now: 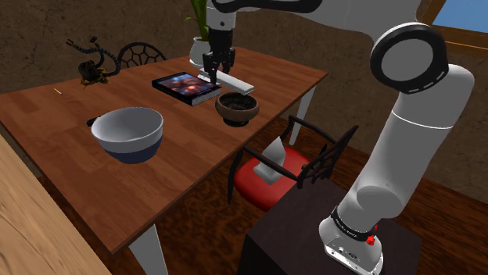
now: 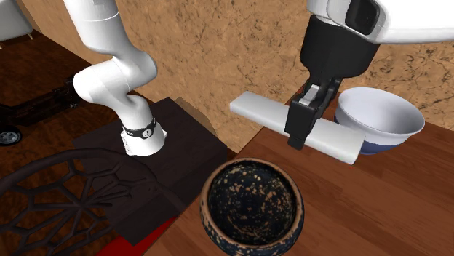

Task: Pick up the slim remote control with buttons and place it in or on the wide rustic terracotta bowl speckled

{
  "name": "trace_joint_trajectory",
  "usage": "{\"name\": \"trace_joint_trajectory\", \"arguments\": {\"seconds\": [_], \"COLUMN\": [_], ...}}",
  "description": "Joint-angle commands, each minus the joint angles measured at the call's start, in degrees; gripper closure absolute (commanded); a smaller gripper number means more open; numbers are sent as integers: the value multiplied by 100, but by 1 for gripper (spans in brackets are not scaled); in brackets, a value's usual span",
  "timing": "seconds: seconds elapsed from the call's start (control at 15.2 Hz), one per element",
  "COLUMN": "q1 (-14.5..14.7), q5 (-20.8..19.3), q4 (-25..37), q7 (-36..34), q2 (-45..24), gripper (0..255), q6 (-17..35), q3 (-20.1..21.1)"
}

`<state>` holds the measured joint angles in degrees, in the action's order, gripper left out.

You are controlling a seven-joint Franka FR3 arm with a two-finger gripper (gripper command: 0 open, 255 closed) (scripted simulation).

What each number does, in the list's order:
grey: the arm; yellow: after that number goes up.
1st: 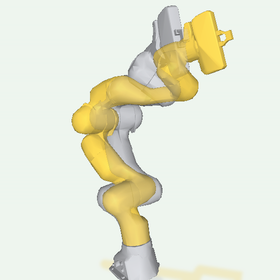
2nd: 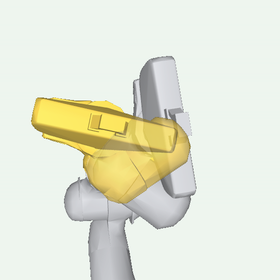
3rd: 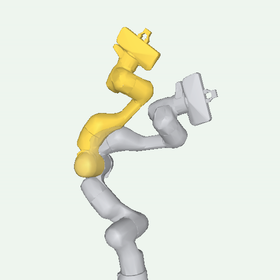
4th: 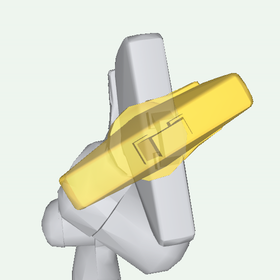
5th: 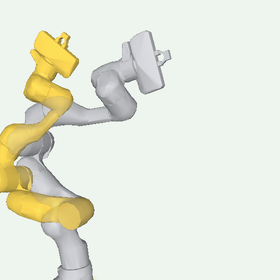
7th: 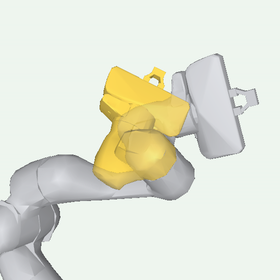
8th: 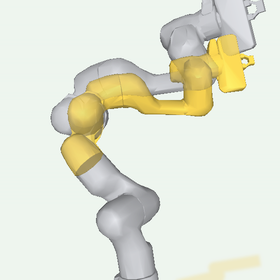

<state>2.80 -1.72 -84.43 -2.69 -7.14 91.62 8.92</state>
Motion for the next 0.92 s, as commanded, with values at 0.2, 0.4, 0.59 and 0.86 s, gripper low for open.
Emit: {"name": "trace_joint_trajectory", "arguments": {"seconds": [0.2, 0.4, 0.59, 0.86], "q1": [-379, -447, -450, -454], "q5": [33, 41, 46, 49], "q4": [89, -86, -380, -741], "q7": [674, 788, 788, 787], "q2": [-40, -24, 23, 62], "gripper": [255, 255, 255, 255], "q6": [-32, 129, 377, 698], "q3": [-288, -338, -340, -342]}}
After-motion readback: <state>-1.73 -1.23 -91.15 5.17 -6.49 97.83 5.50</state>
